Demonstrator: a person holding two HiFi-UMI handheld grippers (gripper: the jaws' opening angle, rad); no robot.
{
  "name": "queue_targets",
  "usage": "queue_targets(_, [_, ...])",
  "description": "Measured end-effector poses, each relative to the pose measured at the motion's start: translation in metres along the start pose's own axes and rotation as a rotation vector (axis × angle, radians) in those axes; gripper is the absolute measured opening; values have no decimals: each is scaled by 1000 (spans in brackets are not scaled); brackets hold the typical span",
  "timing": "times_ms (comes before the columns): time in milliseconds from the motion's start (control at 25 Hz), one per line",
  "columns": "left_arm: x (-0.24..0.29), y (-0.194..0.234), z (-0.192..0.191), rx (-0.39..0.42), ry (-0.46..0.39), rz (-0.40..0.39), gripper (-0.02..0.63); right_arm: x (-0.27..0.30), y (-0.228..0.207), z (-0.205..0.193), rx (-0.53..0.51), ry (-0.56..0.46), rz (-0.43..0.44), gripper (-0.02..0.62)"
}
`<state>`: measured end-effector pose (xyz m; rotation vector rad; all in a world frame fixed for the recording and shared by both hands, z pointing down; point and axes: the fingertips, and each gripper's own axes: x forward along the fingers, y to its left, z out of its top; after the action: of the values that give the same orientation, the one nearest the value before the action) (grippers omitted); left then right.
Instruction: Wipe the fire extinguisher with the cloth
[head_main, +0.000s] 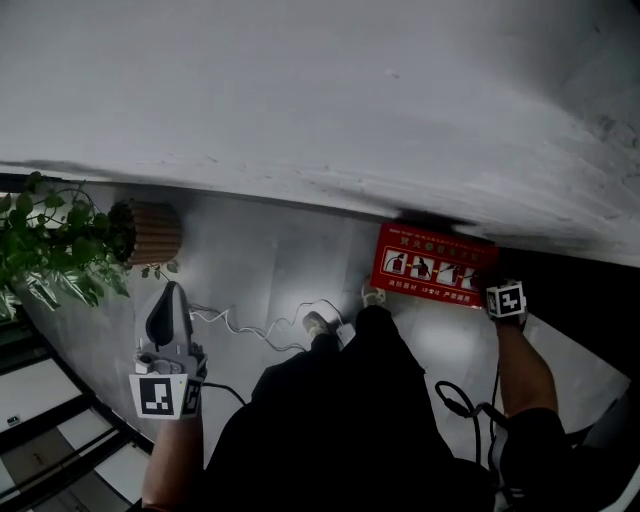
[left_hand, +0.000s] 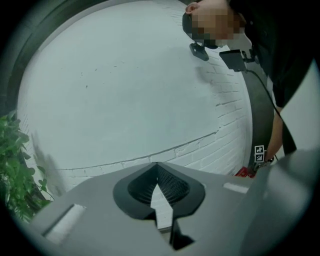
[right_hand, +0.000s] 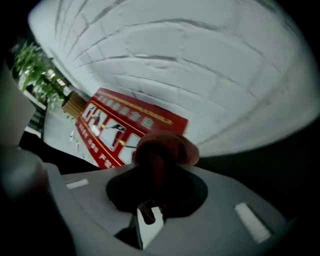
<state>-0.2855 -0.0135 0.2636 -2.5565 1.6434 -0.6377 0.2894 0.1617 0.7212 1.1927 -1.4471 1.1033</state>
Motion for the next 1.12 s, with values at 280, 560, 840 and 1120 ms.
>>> queue_targets(280, [-29,30,-18,-18,30,83,-2,27,261,109,-577,-136,354,71])
queue_targets(560, [-64,55,-24,-8,75,164,-2,73,316,118,-680,-11,396,71])
queue_targets(840, [-30,37,-20,-26,31,91,-2,41,165,42,-338,14,246,69])
queue_targets(1120, [-5,21,-12,-9,13,16,-2,11,-8,-67,112,113,-31,69])
